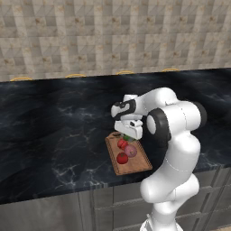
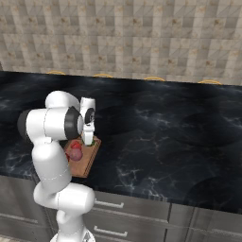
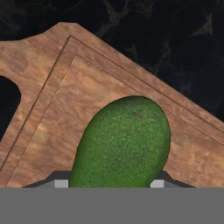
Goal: Place the avocado, onion, tomato, and bell pepper on the cutting board.
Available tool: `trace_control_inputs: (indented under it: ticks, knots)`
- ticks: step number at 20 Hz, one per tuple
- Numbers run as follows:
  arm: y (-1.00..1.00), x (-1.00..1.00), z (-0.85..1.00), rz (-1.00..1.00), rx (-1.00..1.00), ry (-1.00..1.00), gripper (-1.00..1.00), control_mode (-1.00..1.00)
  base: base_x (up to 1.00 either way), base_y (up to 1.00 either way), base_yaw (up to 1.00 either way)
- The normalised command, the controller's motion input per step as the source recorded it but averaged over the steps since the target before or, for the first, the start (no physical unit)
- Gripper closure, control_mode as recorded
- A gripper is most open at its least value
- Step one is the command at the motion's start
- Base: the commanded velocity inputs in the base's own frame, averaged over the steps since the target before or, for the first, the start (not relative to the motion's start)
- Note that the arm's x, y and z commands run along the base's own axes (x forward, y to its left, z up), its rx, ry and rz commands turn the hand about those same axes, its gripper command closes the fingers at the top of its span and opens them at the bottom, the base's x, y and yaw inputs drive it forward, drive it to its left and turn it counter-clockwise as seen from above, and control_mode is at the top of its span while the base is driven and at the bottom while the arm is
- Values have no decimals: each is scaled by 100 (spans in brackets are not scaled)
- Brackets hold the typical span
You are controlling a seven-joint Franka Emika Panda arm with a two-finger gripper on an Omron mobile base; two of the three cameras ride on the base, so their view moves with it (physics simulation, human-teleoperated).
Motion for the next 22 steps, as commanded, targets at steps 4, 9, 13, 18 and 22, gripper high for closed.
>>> trace_control_inputs:
  ticks: [4,9,13,18,22]
  knots:
    - [12,3,-5,0,0,0,100,-100,0,0,0]
    - [0,0,-10,0,0,0,100,-100,0,0,0]
    - [0,1,-32,0,0,3,100,-100,0,0,0]
    - [0,0,-7,0,0,2,100,-100,0,0,0]
    - [0,0,0,0,0,0,-100,-100,0,0,0]
